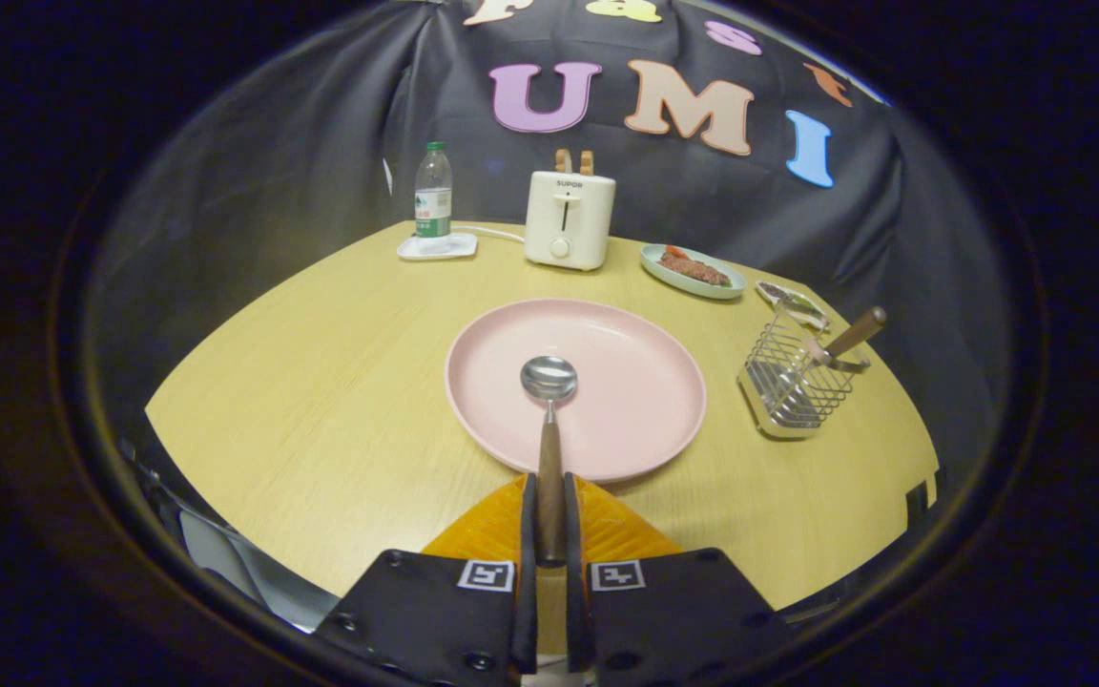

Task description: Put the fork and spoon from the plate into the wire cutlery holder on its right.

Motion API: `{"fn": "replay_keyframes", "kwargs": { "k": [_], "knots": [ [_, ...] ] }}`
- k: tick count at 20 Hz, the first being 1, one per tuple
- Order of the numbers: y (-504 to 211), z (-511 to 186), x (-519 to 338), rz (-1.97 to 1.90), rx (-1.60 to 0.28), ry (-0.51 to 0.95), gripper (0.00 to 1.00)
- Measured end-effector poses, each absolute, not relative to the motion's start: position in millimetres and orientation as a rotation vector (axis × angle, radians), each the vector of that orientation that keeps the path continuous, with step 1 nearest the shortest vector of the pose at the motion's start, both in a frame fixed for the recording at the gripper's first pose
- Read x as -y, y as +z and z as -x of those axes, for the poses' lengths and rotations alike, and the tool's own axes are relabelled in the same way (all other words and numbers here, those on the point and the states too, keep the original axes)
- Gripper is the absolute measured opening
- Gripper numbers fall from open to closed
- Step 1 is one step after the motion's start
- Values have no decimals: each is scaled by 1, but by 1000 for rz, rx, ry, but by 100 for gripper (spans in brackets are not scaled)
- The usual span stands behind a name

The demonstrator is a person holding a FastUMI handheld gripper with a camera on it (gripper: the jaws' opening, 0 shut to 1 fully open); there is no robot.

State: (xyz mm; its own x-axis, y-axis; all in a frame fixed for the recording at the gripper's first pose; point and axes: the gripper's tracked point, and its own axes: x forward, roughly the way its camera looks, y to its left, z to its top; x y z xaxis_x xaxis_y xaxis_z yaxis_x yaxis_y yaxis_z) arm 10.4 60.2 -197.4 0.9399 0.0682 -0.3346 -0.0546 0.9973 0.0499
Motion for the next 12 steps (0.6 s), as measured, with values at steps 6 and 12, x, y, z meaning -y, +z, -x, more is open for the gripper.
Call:
{"fn": "replay_keyframes", "kwargs": {
  "k": [6,12],
  "knots": [
    [-194,-9,-59,-45,-351,48,6],
    [-174,-6,-59,22,-373,33,4]
  ]
}}
